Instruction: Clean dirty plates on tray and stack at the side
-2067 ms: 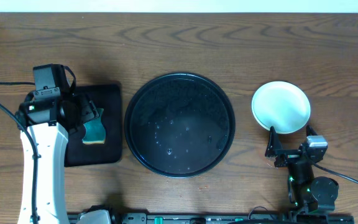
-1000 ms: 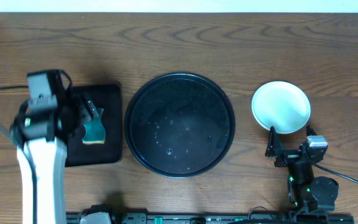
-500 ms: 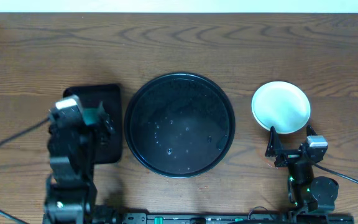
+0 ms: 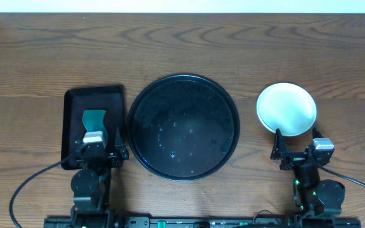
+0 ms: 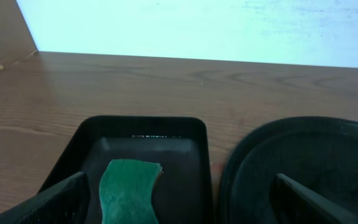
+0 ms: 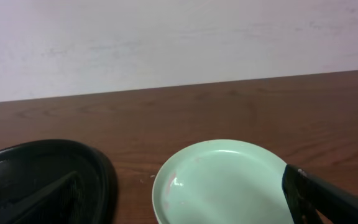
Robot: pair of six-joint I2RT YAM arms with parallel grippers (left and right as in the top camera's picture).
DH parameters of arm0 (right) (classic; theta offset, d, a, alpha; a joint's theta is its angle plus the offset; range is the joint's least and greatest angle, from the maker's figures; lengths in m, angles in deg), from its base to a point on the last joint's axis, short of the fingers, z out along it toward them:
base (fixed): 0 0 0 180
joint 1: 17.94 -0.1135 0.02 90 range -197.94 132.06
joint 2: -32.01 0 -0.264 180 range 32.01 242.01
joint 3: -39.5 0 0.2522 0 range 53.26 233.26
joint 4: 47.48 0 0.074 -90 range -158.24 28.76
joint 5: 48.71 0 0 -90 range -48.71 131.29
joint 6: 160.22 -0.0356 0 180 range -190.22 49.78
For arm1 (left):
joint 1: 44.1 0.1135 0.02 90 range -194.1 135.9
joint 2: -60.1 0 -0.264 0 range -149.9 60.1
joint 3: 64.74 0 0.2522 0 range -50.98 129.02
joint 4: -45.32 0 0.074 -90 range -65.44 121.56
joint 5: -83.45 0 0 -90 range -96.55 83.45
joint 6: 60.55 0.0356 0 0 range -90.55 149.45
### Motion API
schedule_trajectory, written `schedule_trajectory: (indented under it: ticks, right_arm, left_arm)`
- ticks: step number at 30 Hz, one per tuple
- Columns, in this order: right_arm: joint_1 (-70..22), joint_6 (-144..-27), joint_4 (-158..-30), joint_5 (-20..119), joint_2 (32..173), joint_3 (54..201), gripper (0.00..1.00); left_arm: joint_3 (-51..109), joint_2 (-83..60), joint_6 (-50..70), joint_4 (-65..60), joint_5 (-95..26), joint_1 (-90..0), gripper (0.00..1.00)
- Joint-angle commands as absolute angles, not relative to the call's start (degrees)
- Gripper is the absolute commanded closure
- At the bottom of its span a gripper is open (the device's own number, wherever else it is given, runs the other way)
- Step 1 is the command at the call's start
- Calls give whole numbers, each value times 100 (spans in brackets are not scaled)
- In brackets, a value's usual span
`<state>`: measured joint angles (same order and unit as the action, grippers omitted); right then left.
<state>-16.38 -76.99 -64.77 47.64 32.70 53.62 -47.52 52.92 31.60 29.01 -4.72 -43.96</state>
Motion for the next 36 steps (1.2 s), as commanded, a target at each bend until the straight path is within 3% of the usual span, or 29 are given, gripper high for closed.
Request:
schedule_trajectory:
  ticks: [1, 36]
  right_arm:
    - [-1688, -7657, -6497, 4734, 3239, 5358, 1]
    - [-1688, -7657, -6497, 4734, 3239, 5358, 1]
  left_arm:
    - [-4979, 5657, 3357, 2925, -494, -4420, 8]
    - [-5075, 5799, 3367, 2755, -461, -4440, 8]
